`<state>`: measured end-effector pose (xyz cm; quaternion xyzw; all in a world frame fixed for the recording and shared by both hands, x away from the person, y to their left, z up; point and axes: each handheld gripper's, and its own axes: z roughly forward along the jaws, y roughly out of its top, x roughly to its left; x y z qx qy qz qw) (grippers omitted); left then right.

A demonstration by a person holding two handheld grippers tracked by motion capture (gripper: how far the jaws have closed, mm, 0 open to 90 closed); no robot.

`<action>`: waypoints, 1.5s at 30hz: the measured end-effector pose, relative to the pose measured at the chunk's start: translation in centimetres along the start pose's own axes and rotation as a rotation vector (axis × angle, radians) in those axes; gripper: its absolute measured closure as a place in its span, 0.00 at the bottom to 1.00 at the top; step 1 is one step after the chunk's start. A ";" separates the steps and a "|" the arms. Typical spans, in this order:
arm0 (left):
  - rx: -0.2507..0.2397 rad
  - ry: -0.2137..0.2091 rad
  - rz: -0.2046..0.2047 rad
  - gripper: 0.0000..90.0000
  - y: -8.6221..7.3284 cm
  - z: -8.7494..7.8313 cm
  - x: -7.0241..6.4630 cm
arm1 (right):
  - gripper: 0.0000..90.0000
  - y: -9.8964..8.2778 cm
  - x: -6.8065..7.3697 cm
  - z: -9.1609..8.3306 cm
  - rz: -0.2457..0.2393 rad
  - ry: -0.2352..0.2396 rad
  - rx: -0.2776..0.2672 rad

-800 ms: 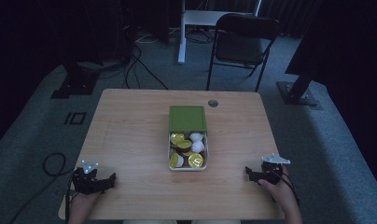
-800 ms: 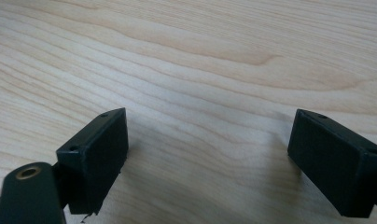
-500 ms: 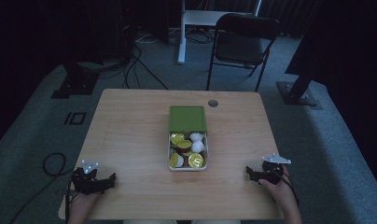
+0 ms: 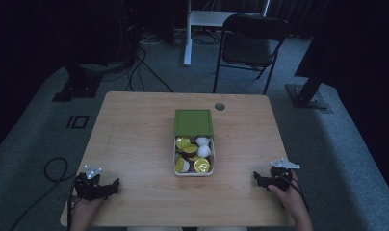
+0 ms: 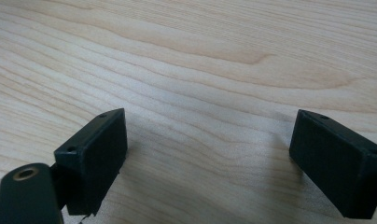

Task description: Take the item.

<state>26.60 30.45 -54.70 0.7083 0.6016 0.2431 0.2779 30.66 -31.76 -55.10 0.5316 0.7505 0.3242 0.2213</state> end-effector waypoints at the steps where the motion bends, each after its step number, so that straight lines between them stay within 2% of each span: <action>1: 0.000 0.000 0.000 0.00 0.0 0.0 0.0 | 0.12 0.0 0.0 0.0 -0.003 0.004 -0.001; 12: 0.000 0.000 0.000 0.00 0.0 0.0 0.0 | 0.14 0.1 0.0 0.1 -0.003 0.003 -0.002; 13: 0.000 0.000 0.000 0.00 0.0 0.0 0.0 | 0.16 0.3 0.1 0.1 -0.005 0.005 -0.003; 18: 0.000 0.000 0.000 0.00 0.0 0.0 0.0 | 0.15 0.8 0.5 -0.1 0.002 0.020 0.003; 22: 0.000 0.000 0.000 0.00 0.0 0.0 0.0 | 0.14 1.2 0.7 -0.4 0.020 0.037 -0.012; 32: 0.000 0.001 -0.002 0.00 0.0 0.0 0.0 | 0.14 2.0 0.7 -1.0 0.029 0.027 -0.040; 45: 0.000 0.001 -0.002 0.00 0.0 0.0 0.0 | 0.15 3.6 1.2 -2.1 0.015 0.021 -0.081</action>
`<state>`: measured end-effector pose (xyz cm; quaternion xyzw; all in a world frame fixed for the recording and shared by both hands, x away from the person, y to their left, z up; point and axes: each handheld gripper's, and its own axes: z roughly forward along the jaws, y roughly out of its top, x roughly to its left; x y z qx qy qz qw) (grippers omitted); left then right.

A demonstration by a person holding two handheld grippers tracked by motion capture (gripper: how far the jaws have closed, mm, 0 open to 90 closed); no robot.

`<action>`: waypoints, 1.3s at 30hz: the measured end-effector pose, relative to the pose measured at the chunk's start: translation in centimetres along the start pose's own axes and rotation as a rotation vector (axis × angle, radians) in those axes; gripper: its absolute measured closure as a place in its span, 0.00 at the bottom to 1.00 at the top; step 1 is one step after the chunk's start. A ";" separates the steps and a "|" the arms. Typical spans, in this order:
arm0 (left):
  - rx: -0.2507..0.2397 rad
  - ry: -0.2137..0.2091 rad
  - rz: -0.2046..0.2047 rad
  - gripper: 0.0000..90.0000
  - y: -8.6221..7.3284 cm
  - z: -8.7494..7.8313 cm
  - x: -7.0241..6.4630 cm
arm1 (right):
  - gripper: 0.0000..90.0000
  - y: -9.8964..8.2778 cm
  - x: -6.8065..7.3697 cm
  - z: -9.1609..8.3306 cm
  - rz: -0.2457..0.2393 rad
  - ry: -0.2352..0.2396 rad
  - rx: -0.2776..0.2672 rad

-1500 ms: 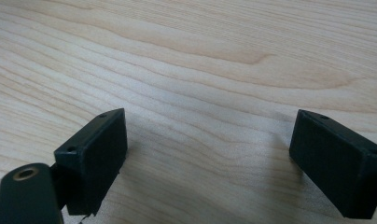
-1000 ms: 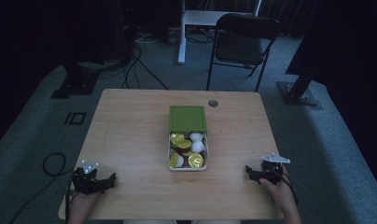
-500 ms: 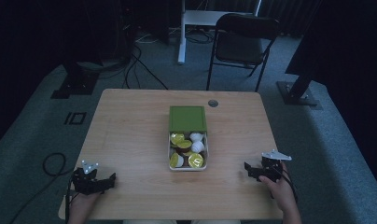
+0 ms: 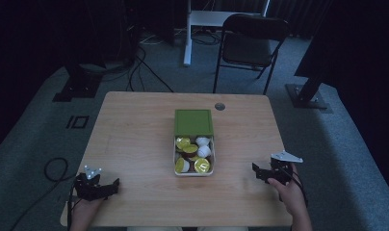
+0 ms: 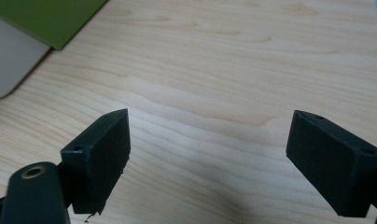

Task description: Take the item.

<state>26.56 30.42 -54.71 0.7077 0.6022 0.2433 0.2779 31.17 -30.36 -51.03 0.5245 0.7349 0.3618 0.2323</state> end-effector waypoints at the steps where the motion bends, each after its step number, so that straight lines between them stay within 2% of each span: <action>1: 0.000 0.000 0.000 0.00 0.0 0.0 0.0 | 0.15 0.4 0.2 -0.2 -0.001 0.002 -0.009; 10: 0.000 0.000 0.000 0.00 0.0 0.0 0.0 | 0.15 1.7 1.0 -0.7 0.004 0.024 -0.040; 22: -0.001 0.000 -0.001 0.00 0.0 0.0 0.0 | 0.15 4.0 2.4 -1.4 -0.019 0.050 -0.085; 39: -0.001 0.000 -0.002 0.00 0.0 0.0 0.0 | 0.16 6.4 5.6 -1.5 -0.066 0.118 -0.132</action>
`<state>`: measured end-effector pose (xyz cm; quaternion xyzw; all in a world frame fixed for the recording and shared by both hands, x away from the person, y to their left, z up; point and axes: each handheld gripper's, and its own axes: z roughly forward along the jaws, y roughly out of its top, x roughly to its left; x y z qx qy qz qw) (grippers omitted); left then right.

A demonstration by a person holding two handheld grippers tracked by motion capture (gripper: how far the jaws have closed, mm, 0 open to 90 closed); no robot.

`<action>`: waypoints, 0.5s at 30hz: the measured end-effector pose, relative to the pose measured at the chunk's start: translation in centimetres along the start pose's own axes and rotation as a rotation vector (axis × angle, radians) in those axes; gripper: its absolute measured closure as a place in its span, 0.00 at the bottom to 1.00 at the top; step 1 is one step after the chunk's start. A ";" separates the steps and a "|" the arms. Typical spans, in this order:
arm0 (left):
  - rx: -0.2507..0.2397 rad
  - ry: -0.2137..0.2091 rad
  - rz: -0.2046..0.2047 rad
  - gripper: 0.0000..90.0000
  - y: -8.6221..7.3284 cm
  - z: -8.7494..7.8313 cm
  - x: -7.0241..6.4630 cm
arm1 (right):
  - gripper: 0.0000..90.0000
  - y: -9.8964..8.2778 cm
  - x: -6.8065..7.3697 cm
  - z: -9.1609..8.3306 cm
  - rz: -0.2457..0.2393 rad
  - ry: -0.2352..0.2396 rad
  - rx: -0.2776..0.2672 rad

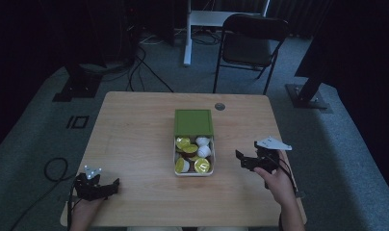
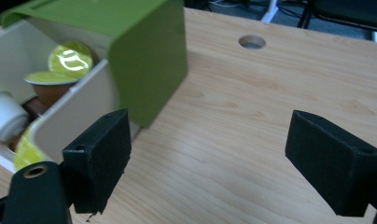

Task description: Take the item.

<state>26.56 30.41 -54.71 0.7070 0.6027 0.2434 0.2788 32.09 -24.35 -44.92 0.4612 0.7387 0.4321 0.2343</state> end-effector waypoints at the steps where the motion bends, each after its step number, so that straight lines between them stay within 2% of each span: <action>1: 0.000 0.000 0.000 0.00 0.0 0.0 0.0 | 0.16 0.2 0.2 0.0 -0.004 0.004 -0.002; 9: 0.002 0.000 0.001 0.00 0.0 0.0 0.0 | 0.16 1.5 1.7 0.1 -0.026 0.043 -0.029; 15: 0.001 0.000 0.001 0.00 0.0 0.0 0.0 | 0.16 2.5 3.2 0.6 -0.036 0.094 -0.044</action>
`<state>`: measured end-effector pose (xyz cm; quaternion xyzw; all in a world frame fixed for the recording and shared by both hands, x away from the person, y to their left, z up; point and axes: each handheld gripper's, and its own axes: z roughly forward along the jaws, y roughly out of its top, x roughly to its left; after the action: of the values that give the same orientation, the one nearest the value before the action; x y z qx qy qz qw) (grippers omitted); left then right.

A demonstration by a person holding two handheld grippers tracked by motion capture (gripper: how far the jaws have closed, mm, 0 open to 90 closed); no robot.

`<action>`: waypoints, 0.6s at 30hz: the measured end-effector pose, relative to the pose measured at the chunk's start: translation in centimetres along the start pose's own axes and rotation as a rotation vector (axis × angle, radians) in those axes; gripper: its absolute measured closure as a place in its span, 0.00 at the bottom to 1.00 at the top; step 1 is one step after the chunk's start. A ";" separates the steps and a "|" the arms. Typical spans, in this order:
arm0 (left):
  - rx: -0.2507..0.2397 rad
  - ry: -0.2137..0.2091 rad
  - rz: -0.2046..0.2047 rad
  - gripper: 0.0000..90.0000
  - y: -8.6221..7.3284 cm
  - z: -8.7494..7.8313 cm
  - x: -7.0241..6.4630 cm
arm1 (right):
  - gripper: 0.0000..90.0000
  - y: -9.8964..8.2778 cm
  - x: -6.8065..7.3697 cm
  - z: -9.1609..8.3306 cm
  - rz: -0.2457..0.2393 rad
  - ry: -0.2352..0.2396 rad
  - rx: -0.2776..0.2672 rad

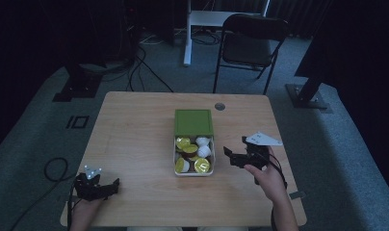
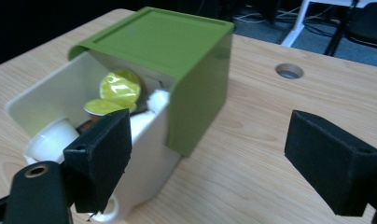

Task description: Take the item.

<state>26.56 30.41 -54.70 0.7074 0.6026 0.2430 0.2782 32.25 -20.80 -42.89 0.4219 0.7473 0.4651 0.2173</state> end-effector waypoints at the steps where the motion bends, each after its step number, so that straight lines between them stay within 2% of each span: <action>1: 0.000 0.000 -0.001 0.00 0.0 0.0 0.0 | 0.16 0.1 0.2 0.1 -0.001 0.007 -0.001; 18: 0.000 0.000 0.000 0.00 0.0 0.0 0.0 | 0.17 1.3 3.8 1.9 -0.047 0.101 -0.015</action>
<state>26.56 30.41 -54.70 0.7073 0.6027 0.2431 0.2782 32.06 -16.36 -42.39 0.3788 0.7634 0.4862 0.1934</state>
